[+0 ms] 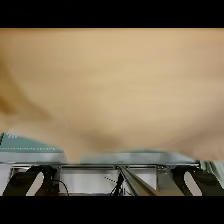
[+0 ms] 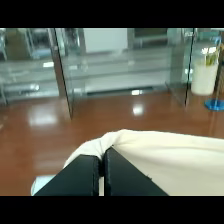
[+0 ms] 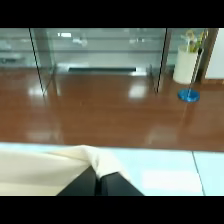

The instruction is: Fold the shirts.

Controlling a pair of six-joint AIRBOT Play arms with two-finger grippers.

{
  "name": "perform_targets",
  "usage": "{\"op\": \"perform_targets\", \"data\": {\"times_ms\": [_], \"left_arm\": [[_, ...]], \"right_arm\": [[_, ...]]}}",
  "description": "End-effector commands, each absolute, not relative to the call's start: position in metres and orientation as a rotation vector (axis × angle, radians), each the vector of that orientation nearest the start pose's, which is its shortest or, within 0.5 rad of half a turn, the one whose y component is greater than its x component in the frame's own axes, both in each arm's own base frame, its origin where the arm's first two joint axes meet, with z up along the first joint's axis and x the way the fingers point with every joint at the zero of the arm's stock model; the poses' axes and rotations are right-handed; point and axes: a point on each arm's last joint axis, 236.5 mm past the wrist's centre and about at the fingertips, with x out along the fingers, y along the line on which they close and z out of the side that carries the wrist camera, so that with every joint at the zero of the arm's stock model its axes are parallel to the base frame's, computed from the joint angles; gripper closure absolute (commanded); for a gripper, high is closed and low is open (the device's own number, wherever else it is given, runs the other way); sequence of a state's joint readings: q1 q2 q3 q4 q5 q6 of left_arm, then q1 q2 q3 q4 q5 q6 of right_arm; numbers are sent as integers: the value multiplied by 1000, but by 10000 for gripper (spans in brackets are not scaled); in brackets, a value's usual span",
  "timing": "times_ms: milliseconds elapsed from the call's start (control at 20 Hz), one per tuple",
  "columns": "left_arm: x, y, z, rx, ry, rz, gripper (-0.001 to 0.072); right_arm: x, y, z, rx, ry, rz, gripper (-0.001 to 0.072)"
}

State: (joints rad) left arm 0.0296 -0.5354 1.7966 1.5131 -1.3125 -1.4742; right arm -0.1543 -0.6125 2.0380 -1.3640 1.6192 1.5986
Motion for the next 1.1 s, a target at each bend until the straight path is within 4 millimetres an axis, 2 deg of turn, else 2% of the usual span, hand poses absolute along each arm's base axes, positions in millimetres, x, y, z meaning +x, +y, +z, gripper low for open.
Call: {"op": "perform_targets", "data": {"times_ms": [0,200,300,400,450,600,700,850,950,1050], "left_arm": [[184,7,402,101,258,9,683],[266,2,282,92,509,-1,683],[308,-1,232,50,548,4,683],[347,-6,191,-18,582,7,683],[365,-8,178,-64,593,19,683],[425,-13,152,-125,567,27,683],[456,-14,117,-179,647,53,682],[485,-25,70,-251,786,56,682],[501,-37,54,-325,822,41,682],[510,-53,46,-450,862,15,682]], "right_arm": [[143,35,415,85,397,83,693],[218,43,317,162,634,162,693],[258,38,259,222,723,153,693],[298,33,206,274,792,141,693],[320,32,185,304,815,142,693],[392,34,146,393,820,168,693],[436,34,119,454,849,179,693],[489,30,81,504,912,175,693],[515,28,58,534,955,170,693],[528,31,40,577,1002,174,693]]}}
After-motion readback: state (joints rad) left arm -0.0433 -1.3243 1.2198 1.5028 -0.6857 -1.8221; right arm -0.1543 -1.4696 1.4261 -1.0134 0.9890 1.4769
